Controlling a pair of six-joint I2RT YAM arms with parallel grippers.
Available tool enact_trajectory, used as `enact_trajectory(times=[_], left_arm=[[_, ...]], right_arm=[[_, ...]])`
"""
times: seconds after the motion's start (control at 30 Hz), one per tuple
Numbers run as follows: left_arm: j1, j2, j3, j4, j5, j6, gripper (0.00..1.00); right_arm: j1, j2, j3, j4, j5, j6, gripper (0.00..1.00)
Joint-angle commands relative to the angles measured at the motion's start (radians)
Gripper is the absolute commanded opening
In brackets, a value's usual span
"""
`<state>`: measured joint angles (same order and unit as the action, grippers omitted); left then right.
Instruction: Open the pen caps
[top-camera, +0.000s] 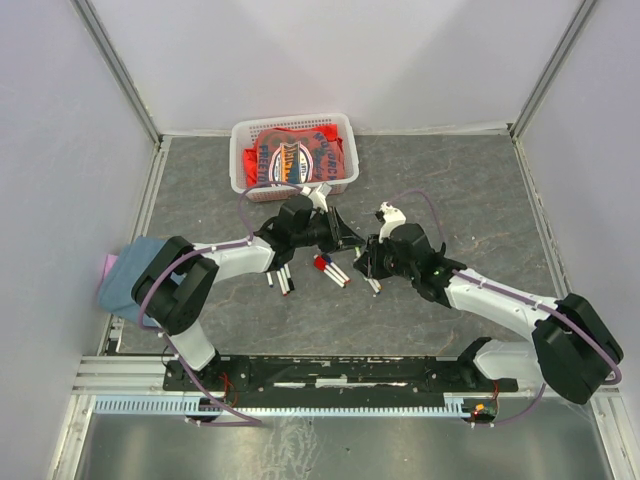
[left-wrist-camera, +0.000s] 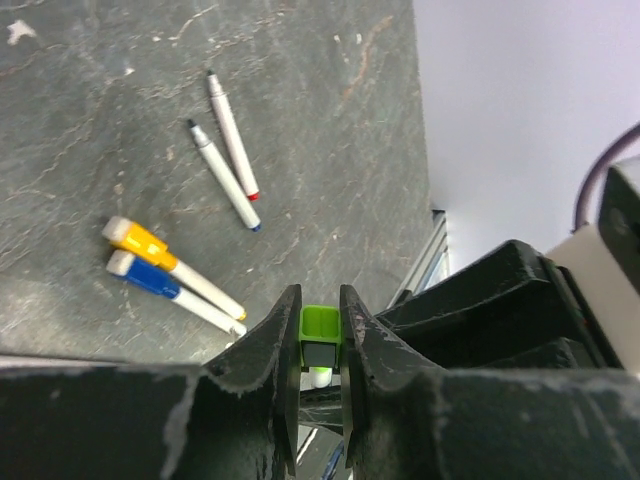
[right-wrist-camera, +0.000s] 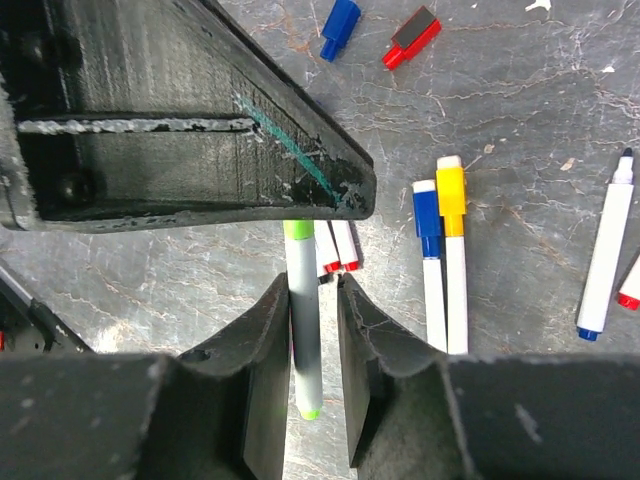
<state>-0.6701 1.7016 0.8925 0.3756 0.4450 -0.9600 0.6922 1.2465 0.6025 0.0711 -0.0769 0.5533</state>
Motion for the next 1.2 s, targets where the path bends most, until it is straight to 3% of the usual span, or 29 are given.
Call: enact_trajectory(times=[0.0,0.07,0.23,0.43,0.63,0.8,1.0,1.17], left_arm=[[-0.002,-0.005,-0.009,0.133,0.076,-0.067,0.03],[-0.003,0.001,-0.013,0.163,0.094,-0.080,0.03],[-0.003,0.006,-0.014,0.177,0.102,-0.080,0.03],[-0.003,0.030,0.034,0.126,0.024,-0.054,0.03],[-0.013,0.026,0.135,-0.095,-0.269,-0.038,0.03],[-0.029,0.046,0.220,-0.162,-0.435,-0.066,0.03],[-0.037,0.066,0.259,-0.151,-0.477,-0.082,0.03],[-0.018,0.066,0.227,-0.089,-0.366,0.025,0.03]], right_arm=[[-0.023,-0.025,-0.021,0.084,-0.054,0.024,0.29],[-0.031,-0.024,-0.030,0.103,-0.071,0.031,0.25],[-0.047,-0.020,-0.038,0.119,-0.096,0.032,0.01],[-0.049,0.014,-0.001,0.018,-0.046,-0.040,0.01],[-0.042,0.036,0.048,-0.116,0.132,-0.129,0.01],[0.013,0.063,0.088,-0.189,0.294,-0.192,0.01],[0.040,0.078,0.085,-0.179,0.347,-0.196,0.01],[0.013,0.032,0.059,-0.147,0.253,-0.177,0.01]])
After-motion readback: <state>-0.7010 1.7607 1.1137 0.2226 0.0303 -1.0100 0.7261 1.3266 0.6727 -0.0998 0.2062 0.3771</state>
